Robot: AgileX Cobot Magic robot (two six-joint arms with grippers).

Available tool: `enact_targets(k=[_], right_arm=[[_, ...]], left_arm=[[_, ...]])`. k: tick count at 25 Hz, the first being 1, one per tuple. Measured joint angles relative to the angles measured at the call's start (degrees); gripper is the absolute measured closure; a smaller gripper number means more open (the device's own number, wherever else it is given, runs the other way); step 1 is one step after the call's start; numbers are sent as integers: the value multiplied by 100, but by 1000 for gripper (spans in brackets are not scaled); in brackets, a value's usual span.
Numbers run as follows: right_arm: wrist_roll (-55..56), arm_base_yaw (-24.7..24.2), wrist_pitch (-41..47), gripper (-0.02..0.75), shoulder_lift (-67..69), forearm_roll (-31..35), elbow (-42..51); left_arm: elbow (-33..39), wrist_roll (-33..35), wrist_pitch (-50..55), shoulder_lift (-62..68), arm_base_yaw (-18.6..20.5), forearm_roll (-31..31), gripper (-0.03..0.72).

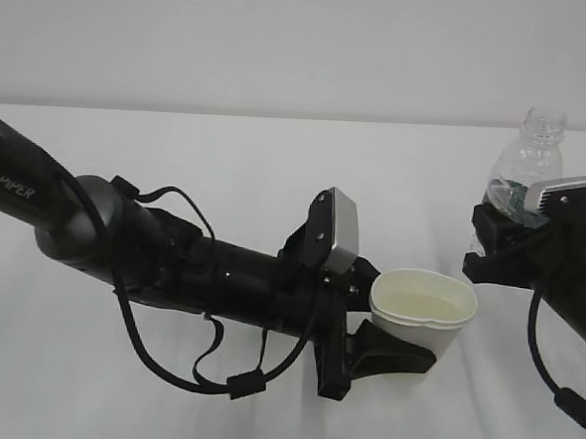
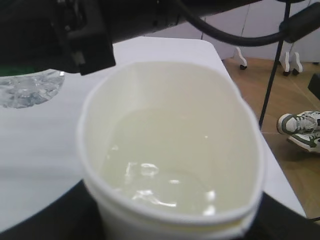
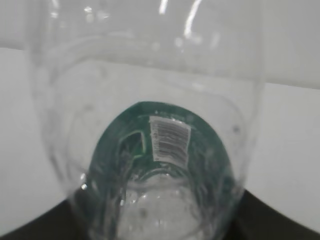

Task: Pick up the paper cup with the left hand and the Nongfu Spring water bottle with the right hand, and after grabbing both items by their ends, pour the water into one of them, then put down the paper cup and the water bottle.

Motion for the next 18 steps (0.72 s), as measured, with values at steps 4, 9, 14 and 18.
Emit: enact_targets(k=[4,9,14,18], right_arm=[[13,0,0,398,220,0,-155],[13,0,-3,398,536,4,-416],[40,0,-3,398,752,4,-619],[99,0,-12,398,852,4,-722]], left_arm=[[0,0,0,0,0,0,265],[0,0,0,0,0,0,265],[0,0,0,0,0,0,265],[0,0,0,0,0,0,265]])
